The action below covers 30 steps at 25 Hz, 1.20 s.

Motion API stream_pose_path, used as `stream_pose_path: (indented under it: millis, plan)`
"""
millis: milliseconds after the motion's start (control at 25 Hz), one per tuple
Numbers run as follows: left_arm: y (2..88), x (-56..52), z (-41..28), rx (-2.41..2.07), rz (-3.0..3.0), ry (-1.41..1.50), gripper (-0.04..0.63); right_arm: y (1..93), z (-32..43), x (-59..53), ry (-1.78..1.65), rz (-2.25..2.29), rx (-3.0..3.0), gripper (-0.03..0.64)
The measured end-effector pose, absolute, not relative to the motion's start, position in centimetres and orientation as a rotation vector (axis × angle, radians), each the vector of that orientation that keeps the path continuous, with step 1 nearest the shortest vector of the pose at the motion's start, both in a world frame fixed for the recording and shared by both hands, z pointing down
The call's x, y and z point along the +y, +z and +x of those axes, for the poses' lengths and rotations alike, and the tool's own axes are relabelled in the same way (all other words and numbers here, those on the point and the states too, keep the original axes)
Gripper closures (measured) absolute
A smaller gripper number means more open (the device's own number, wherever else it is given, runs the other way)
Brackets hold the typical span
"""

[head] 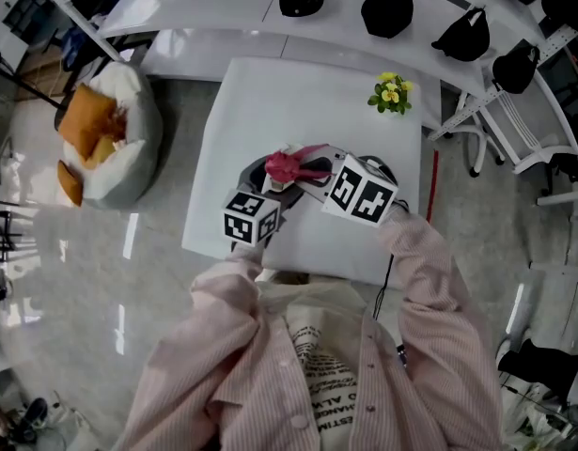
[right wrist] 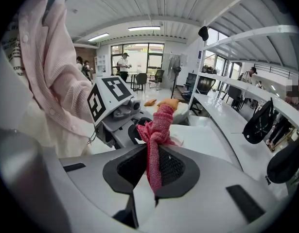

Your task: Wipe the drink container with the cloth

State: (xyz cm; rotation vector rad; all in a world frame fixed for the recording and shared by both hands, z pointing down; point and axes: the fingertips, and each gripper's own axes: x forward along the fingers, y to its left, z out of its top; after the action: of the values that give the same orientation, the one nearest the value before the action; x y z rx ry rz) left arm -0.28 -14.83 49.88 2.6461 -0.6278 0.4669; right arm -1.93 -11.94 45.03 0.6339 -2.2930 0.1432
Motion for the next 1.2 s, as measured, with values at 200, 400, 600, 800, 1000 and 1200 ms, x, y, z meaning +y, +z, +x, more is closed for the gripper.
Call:
stream_pose_path:
  millis: [200,400,600,800,1000,1200]
  plan:
    - [49.9,-14.8,-0.3,-0.624,2.648,0.465,0.218,45.1,-1.9,-11.2,0.18,0.628,-2.284,0.572]
    - [49.9,-14.9,-0.3,-0.625,2.646,0.466,0.218,45.0,-1.9,-10.2,0.218,0.625,-2.295,0.572]
    - [50.0,-14.8,-0.4,-0.624,2.646,0.465,0.218,44.5,-1.5,-9.3,0.307,0.708,-2.359,0.572]
    - [49.9,-15.0,-0.4,-0.617,2.648,0.462,0.218,44.0,-0.7,-8.3,0.402,0.821,-2.419,0.572]
    - [49.8,-14.9,-0.5,-0.617,2.645,0.46,0.218,43.0,1.3,-7.8,0.49,1.041,-2.472,0.572]
    - [49.9,-14.8,-0.4,-0.613,2.649,0.455,0.218,42.6,5.0,-8.2,0.772,1.531,-2.546,0.572]
